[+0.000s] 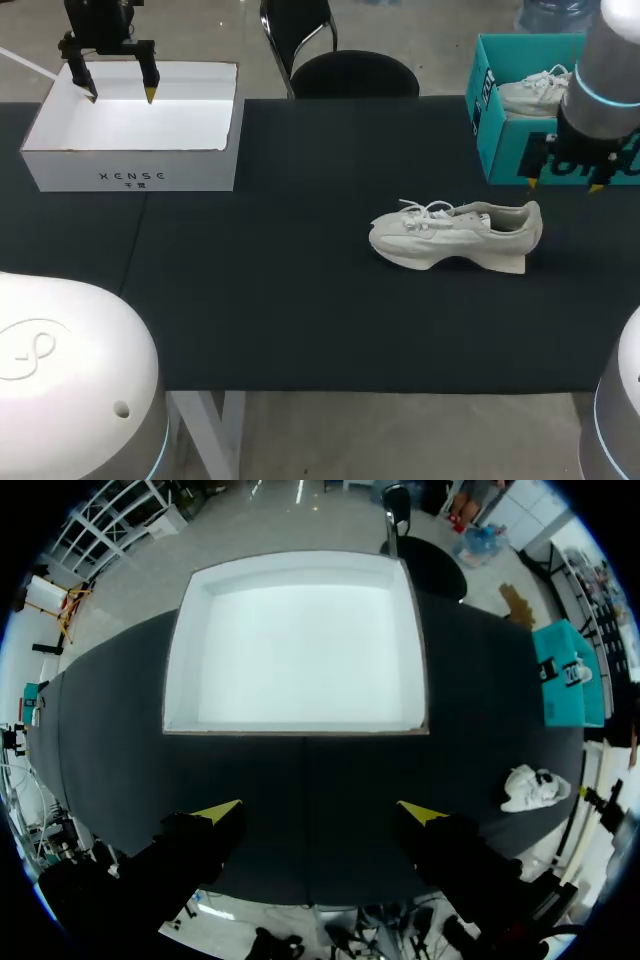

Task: Take the shoe out of the shoebox, open the shoe tongue, remove and reinsert the insole, then place the shoe into the shoebox

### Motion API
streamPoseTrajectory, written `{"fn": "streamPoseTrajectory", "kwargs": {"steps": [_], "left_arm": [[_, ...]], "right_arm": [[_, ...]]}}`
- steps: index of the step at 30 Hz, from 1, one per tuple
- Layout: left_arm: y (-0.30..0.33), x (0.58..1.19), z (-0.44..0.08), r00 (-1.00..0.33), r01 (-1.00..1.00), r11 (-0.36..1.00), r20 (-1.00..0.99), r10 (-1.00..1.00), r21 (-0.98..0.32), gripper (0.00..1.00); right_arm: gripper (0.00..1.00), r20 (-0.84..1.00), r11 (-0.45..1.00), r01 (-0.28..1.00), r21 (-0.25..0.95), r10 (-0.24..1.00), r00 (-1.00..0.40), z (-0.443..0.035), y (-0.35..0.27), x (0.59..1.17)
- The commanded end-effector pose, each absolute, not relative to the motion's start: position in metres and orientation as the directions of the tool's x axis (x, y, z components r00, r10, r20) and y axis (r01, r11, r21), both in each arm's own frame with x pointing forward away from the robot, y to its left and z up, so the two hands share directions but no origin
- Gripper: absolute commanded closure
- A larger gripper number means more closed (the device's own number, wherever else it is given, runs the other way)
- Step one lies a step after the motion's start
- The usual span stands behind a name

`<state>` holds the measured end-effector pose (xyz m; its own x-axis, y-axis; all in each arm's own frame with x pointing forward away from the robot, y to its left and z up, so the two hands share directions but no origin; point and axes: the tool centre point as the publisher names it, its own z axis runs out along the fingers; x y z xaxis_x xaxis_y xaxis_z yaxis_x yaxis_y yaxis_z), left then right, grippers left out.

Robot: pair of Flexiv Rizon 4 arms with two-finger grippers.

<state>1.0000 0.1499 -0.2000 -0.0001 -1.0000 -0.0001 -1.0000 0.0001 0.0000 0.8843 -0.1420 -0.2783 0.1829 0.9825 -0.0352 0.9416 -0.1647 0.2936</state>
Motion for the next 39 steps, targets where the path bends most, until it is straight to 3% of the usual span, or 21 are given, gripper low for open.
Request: {"fn": "streamPoseTrajectory", "kwargs": {"steps": [1, 4, 31, 39], "left_arm": [[0.150, 1.000, -0.200, 0.000, -1.000, 0.000, 0.000, -1.000, 0.000, 0.00], [0.150, 1.000, -0.200, 0.000, -1.000, 0.000, 0.000, -1.000, 0.000, 0.00], [0.150, 1.000, -0.200, 0.000, -1.000, 0.000, 0.000, -1.000, 0.000, 0.00], [0.150, 1.000, -0.200, 0.000, -1.000, 0.000, 0.000, -1.000, 0.000, 0.00]], "right_arm": [[0.00, 0.137, 0.501, 0.853, 0.145, 0.844, -0.519, -0.266, -0.178, 0.872], [0.00, 0.131, 0.723, 0.677, 0.138, 0.664, -0.736, -0.266, -0.200, 0.859], [0.00, 0.131, 0.723, 0.677, 0.138, 0.664, -0.736, -0.266, -0.200, 0.859], [0.00, 0.168, 0.763, 0.516, 0.391, 0.491, -0.854, -0.269, -0.151, 0.871]]}}
